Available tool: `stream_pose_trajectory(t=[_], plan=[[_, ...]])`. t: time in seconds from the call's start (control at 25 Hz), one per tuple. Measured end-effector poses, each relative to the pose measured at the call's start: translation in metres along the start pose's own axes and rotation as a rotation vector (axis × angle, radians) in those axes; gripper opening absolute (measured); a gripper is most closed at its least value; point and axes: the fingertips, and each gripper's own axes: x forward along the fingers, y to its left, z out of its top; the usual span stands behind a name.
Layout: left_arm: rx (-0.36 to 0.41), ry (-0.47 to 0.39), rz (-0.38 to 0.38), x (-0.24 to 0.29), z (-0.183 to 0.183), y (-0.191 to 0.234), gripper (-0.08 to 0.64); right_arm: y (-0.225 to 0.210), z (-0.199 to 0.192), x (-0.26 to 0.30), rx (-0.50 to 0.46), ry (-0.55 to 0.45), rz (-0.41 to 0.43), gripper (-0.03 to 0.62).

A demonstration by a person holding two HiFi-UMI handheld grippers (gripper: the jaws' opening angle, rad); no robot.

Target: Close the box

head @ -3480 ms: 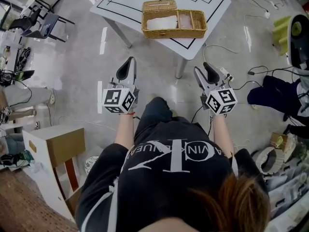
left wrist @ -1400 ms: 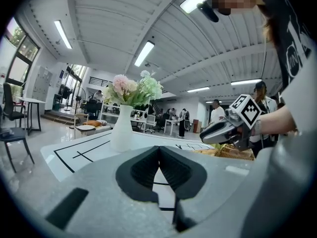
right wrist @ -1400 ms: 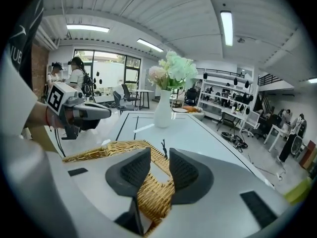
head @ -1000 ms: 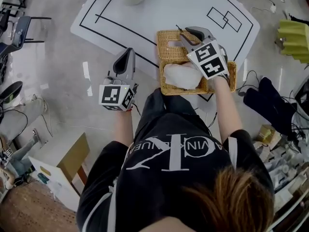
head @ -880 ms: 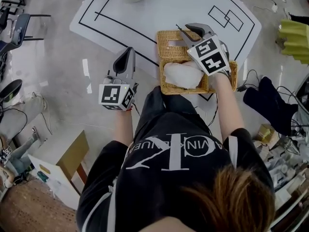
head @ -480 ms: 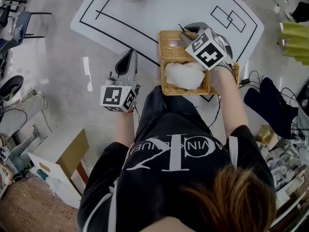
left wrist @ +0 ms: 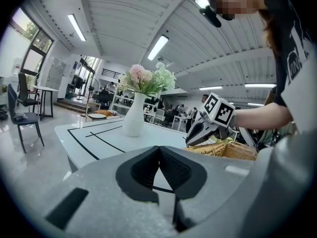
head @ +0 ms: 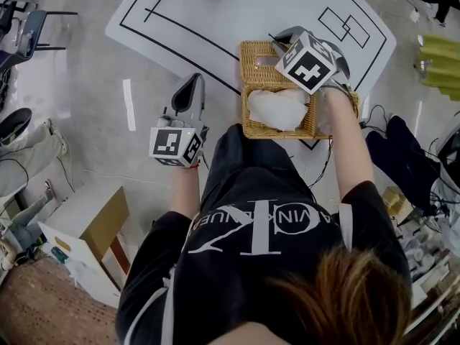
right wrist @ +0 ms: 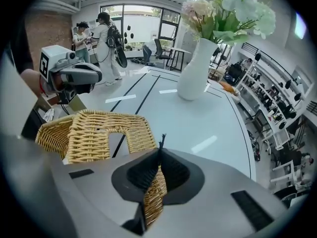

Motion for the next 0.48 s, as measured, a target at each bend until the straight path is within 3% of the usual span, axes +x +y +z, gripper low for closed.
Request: stream_pose_trajectory(t=[0.48], plan=[[0.018,-0.04,-0.062,-0.006,0.011,-0.018,0.011,-0.002,0.014,-0.069,0.052,-0.152,-0.219,0.012]])
